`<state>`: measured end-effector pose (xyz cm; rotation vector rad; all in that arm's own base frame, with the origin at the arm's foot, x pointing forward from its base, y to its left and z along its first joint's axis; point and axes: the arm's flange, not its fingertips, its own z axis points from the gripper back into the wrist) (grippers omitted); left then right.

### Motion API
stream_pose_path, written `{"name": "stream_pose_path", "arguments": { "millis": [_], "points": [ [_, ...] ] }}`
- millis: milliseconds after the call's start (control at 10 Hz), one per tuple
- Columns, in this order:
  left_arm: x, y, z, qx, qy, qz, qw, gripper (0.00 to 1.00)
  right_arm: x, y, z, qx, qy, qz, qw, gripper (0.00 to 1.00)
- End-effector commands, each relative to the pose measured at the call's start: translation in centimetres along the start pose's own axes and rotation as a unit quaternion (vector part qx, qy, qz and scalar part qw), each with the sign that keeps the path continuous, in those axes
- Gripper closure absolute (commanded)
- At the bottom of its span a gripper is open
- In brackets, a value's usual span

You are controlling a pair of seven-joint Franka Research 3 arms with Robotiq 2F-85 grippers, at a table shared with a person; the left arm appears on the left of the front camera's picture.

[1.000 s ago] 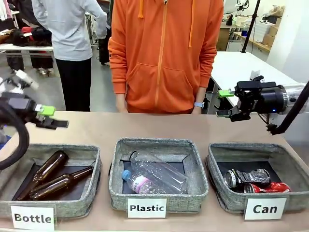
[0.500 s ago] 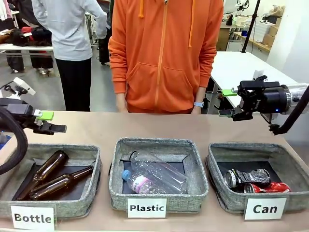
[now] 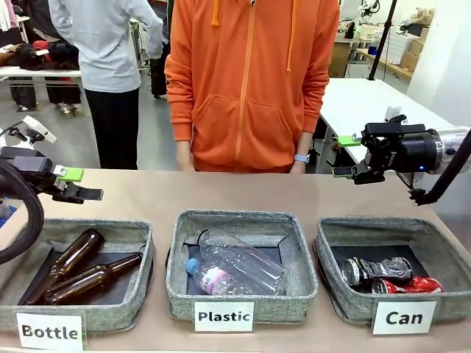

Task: Sort the can waste into the basket.
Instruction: Pick up the can waste from the table and place it in the right Fabric basket.

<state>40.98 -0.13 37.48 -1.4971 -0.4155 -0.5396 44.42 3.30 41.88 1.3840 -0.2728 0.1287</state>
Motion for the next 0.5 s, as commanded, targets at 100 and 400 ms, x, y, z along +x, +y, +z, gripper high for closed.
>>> {"name": "stream_pose_path", "arguments": {
  "millis": [100, 400],
  "points": [
    [0.02, -0.29, 0.19, -0.008, 0.000, -0.001, 1.000, 0.00, 0.07, 0.06, -0.10, -0.001, -0.001, 0.001, 1.000, 0.00],
    [0.02, -0.29, 0.19, -0.008, 0.000, -0.001, 1.000, 0.00, 0.07, 0.06, -0.10, -0.001, -0.001, 0.001, 1.000, 0.00]
  ]
}}
